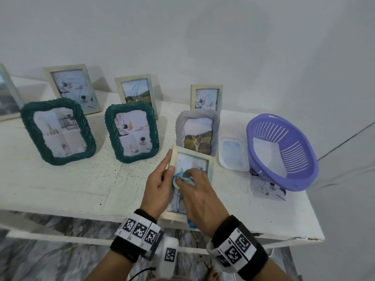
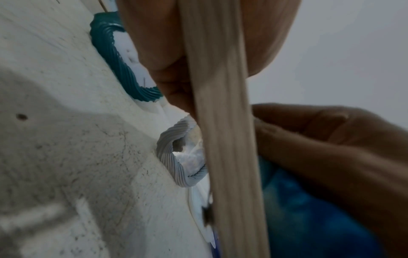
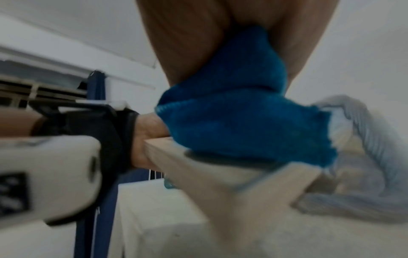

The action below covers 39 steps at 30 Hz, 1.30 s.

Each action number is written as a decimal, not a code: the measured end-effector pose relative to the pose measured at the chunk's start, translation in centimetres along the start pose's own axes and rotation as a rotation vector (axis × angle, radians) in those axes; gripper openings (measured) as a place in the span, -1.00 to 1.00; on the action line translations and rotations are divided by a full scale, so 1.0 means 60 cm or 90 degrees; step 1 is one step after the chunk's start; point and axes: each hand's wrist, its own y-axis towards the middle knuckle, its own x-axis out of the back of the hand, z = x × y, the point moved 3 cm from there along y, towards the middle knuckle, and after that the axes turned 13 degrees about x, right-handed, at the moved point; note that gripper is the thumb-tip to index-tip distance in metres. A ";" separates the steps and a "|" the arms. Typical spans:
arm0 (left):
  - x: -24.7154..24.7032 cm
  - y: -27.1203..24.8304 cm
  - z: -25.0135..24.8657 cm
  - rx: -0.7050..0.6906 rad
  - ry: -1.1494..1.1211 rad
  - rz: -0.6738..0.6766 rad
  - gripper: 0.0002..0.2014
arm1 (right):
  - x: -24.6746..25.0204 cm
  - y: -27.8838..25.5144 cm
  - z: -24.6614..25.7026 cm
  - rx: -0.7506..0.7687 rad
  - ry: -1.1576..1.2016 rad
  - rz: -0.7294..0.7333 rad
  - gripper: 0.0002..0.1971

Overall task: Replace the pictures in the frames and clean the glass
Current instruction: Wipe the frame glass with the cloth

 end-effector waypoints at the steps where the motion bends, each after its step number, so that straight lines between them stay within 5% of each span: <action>1: 0.002 0.000 0.001 -0.004 0.001 -0.001 -0.55 | 0.003 -0.001 -0.005 0.006 -0.020 0.017 -0.57; 7: -0.002 0.003 0.009 -0.011 0.058 -0.018 -0.55 | 0.029 0.035 -0.062 -0.091 -0.073 -0.046 -0.68; 14: 0.023 0.016 0.007 0.012 -0.014 -0.008 -0.56 | 0.037 -0.011 0.001 0.113 -0.011 0.107 -0.66; 21: 0.019 0.006 0.003 -0.029 0.050 -0.037 -0.55 | 0.046 0.036 -0.075 -0.106 -0.110 -0.013 -0.71; 29: 0.030 0.014 0.012 -0.021 0.049 -0.044 -0.56 | 0.039 -0.002 -0.025 -0.030 -0.063 0.067 -0.67; 34: 0.009 -0.010 -0.004 -0.050 0.070 -0.068 -0.54 | 0.046 0.035 -0.071 -0.172 -0.103 -0.036 -0.81; 39: 0.018 0.000 -0.004 -0.037 0.067 -0.084 -0.54 | 0.038 0.018 -0.032 -0.099 0.001 -0.060 -0.84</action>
